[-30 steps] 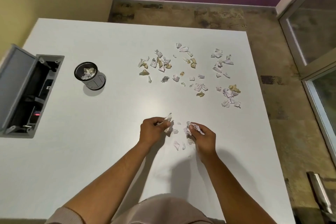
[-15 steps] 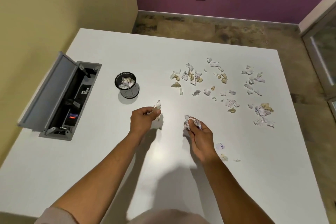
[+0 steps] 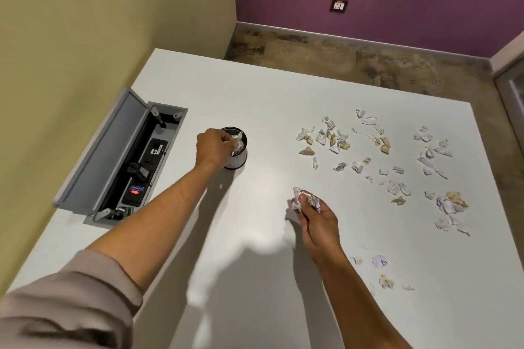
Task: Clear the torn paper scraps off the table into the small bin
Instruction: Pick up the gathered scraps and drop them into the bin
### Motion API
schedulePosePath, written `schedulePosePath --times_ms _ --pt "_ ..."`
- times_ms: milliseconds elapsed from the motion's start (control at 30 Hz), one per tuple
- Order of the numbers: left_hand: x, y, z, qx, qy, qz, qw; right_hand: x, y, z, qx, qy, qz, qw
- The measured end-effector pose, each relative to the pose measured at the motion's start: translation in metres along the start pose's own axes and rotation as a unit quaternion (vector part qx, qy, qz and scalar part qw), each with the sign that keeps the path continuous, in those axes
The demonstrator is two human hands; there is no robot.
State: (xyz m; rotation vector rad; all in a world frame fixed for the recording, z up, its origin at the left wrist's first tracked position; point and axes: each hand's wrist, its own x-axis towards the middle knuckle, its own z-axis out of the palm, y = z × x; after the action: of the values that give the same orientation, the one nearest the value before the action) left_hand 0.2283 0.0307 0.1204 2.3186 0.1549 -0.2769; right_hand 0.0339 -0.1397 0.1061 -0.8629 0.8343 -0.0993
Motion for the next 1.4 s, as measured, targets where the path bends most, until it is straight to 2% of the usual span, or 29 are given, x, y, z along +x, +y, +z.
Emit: schedulePosePath --times_ms 67,167,300,467,567,1133,1400 --pt "0.016 0.002 0.001 0.107 -0.027 0.028 0.994 0.003 0.004 0.003 -0.004 -0.004 -0.002 1.0" --pt "0.036 0.004 0.009 0.276 -0.07 0.071 0.956 0.009 0.009 0.009 -0.011 -0.004 0.002 1.0" --pt "0.052 0.004 0.021 0.379 -0.13 0.096 0.911 0.018 0.017 0.012 -0.05 -0.006 -0.004 0.999" --pt "0.064 0.004 0.033 0.42 -0.162 0.109 0.886 0.02 0.022 0.013 -0.083 -0.024 -0.001 0.996" --pt "0.068 0.002 0.039 0.421 -0.172 0.104 0.884 0.023 0.025 0.014 -0.09 -0.009 0.005 0.996" --pt "0.082 0.026 0.005 0.347 -0.195 0.092 0.913 0.015 0.029 0.004 -0.108 -0.033 0.026 0.993" --pt "0.079 0.009 0.035 0.408 -0.291 0.071 0.862 0.014 0.029 0.002 -0.107 -0.033 0.035 0.993"
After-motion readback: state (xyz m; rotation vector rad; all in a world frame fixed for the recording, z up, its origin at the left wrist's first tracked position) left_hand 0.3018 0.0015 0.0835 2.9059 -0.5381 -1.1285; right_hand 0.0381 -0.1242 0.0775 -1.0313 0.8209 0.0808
